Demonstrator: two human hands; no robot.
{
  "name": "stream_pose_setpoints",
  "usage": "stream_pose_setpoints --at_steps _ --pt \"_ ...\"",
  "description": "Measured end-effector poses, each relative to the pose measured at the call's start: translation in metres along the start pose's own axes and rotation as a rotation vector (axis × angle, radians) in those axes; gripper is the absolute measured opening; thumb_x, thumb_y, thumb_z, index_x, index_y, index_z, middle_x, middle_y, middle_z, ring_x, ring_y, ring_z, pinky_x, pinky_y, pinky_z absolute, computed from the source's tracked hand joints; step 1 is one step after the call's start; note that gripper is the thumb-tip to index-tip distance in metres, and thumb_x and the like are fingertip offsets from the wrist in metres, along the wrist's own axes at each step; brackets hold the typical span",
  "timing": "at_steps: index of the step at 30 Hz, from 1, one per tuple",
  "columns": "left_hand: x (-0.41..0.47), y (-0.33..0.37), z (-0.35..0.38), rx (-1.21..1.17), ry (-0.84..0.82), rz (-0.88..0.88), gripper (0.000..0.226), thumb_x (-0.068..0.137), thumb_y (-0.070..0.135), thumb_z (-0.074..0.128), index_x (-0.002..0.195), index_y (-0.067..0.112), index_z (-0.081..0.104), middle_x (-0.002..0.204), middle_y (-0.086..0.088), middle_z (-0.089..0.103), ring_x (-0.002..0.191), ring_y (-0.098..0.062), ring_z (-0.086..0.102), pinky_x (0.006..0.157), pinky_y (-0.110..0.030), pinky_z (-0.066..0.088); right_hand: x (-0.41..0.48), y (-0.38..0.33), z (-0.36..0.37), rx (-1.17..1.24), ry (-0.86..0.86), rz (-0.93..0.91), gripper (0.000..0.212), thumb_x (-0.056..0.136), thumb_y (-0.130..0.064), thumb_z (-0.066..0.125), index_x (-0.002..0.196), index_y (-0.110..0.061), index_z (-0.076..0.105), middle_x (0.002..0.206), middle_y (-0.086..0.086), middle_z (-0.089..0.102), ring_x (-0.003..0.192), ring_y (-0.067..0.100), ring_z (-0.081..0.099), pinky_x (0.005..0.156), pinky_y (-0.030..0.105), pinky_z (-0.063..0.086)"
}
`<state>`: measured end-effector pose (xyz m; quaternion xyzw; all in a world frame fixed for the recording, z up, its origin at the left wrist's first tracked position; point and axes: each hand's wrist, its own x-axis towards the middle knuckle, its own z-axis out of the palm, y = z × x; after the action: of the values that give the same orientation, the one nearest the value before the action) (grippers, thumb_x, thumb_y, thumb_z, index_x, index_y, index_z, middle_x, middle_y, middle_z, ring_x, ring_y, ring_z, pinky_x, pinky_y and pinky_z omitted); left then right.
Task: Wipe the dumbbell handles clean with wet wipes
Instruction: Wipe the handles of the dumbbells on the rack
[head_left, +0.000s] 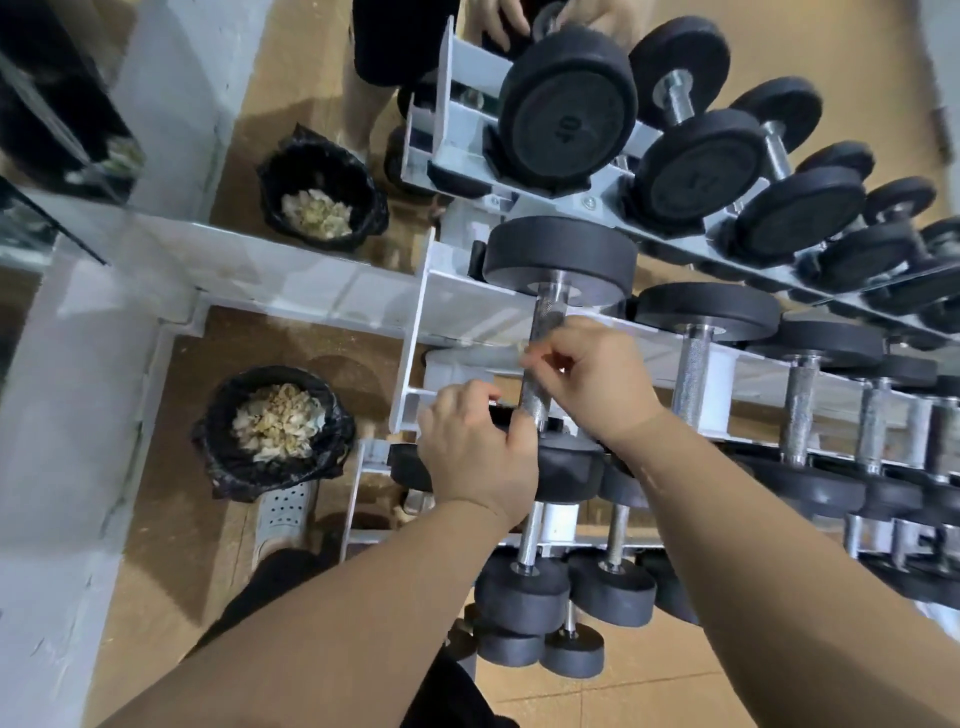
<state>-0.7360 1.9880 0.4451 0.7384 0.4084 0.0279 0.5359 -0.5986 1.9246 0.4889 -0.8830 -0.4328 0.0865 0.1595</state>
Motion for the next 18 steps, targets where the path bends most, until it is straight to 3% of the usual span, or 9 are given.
stream_pose_setpoints --at_steps 4,8,11,14,16,18 --pt "0.002 0.004 -0.012 -0.017 -0.131 -0.034 0.055 0.081 0.060 0.040 0.120 0.025 0.058 0.128 0.000 0.049 0.118 -0.024 0.040 0.102 -0.036 0.029 -0.008 -0.004 -0.005 -0.072 -0.174 -0.062 0.009 0.089 -0.023 0.070 0.083 -0.016 0.070 0.077 0.000 0.062 0.068 0.021 0.059 0.060 0.038 0.051" --pt "-0.005 -0.018 -0.026 -0.366 -0.170 -0.185 0.049 0.080 0.057 0.067 0.119 0.030 0.057 0.122 0.007 0.048 0.116 -0.018 0.051 0.102 -0.037 0.046 0.014 -0.008 0.000 -0.218 -0.009 0.010 0.012 0.092 -0.023 0.066 0.095 -0.013 0.072 0.085 0.007 0.066 0.077 0.031 0.063 0.067 0.038 0.052" --pt "-0.014 -0.029 -0.032 -0.478 -0.244 -0.302 0.081 0.057 0.070 0.070 0.128 0.033 0.056 0.124 0.010 0.060 0.112 -0.017 0.062 0.093 -0.046 0.058 0.013 -0.011 0.001 -0.150 0.061 0.091 0.012 0.091 -0.018 0.070 0.102 -0.015 0.075 0.088 0.007 0.067 0.078 0.027 0.064 0.069 0.028 0.047" --pt "-0.015 -0.031 -0.036 -0.474 -0.278 -0.350 0.106 0.052 0.074 0.075 0.144 0.026 0.051 0.130 0.006 0.064 0.117 -0.017 0.062 0.097 -0.044 0.056 -0.008 -0.013 -0.004 -0.016 -0.089 0.068 0.011 0.088 -0.012 0.074 0.098 -0.016 0.078 0.094 0.002 0.074 0.085 0.018 0.070 0.079 0.025 0.052" --pt "-0.015 -0.029 -0.039 -0.445 -0.279 -0.343 0.099 0.060 0.067 0.082 0.144 0.023 0.052 0.133 0.004 0.063 0.120 -0.018 0.061 0.100 -0.043 0.055 -0.018 -0.013 -0.011 0.014 -0.255 0.058 0.011 0.088 -0.013 0.075 0.097 -0.016 0.079 0.097 -0.001 0.076 0.087 0.011 0.070 0.081 0.018 0.052" --pt "-0.014 -0.027 -0.038 -0.419 -0.283 -0.333 0.091 0.067 0.059 0.086 0.142 0.021 0.051 0.134 0.004 0.060 0.122 -0.018 0.058 0.104 -0.042 0.051 -0.014 -0.011 -0.016 -0.019 -0.295 0.031 0.011 0.087 -0.013 0.075 0.096 -0.017 0.079 0.093 -0.002 0.076 0.083 0.012 0.070 0.077 0.021 0.052"
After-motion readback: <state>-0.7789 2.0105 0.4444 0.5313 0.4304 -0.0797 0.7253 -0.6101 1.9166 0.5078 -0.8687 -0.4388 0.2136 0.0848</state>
